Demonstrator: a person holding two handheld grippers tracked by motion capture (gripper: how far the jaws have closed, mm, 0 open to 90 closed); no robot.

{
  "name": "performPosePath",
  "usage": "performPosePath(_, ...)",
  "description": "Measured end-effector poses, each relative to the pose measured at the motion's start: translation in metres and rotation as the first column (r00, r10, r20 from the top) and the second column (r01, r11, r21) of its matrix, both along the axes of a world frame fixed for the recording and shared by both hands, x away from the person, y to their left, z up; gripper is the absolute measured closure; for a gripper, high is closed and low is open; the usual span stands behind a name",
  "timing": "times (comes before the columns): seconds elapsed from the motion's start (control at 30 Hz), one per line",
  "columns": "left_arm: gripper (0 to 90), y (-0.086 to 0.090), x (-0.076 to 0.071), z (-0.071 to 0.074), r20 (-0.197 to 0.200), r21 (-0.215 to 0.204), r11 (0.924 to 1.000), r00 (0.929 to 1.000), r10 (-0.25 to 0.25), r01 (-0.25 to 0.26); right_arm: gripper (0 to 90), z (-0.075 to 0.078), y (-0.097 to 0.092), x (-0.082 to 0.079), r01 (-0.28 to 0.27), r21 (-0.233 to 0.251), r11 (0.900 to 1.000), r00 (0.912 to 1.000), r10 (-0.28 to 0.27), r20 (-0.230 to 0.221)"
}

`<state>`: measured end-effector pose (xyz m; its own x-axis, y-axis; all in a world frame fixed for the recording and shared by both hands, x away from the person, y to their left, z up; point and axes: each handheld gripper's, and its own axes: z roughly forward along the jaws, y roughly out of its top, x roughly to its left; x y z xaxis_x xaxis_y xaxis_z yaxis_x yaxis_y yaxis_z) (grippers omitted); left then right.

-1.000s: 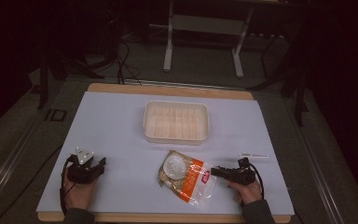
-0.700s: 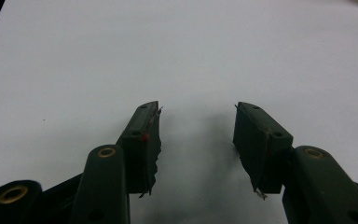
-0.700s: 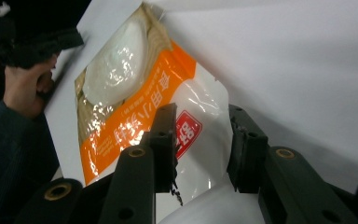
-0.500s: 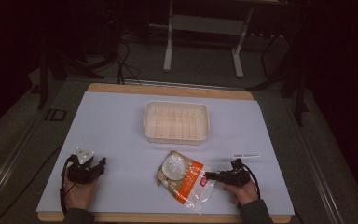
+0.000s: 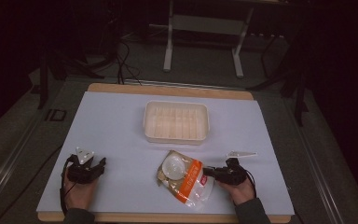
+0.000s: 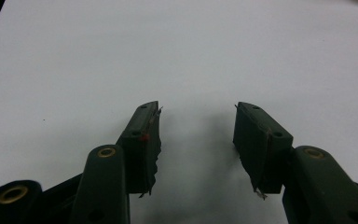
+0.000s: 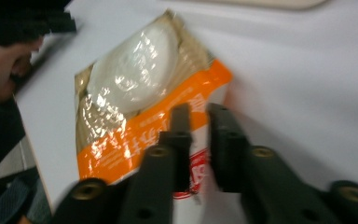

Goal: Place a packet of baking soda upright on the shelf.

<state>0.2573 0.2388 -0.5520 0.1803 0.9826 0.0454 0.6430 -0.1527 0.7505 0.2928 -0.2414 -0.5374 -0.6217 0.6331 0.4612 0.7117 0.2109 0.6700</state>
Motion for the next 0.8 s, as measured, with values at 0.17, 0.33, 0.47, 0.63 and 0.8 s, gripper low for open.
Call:
performPosePath(0.17,50.4,0.0,0.0,0.0,0.0,-0.002,1.0,1.0,-0.002,0.002,70.7,-0.006,0.008,-0.004,-0.013,-0.089,0.996,0.9998,0.012,-0.015)
performPosePath(0.33,50.1,0.0,0.0,0.0,-0.002,-0.003,1.0,1.0,-0.001,0.001,69.8,-0.007,0.01,-0.011,-0.048,-0.132,0.9901,0.9986,0.044,-0.03)
performPosePath(0.47,50.1,0.0,0.0,0.0,-0.002,-0.002,1.0,1.0,-0.001,0.001,80.4,-0.006,0.012,-0.014,-0.056,-0.168,0.9841,0.9983,0.053,-0.023)
performPosePath(0.63,50.1,0.0,0.0,0.0,-0.002,-0.002,1.0,1.0,-0.001,0.001,89.8,-0.003,0.016,-0.016,-0.066,-0.193,0.979,0.9977,0.068,0.0)
performPosePath(0.8,50.1,0.0,0.0,0.0,-0.001,-0.004,1.0,1.0,-0.002,0.002,90.0,-0.001,0.017,-0.017,-0.027,-0.186,0.9821,0.9994,0.023,-0.025)
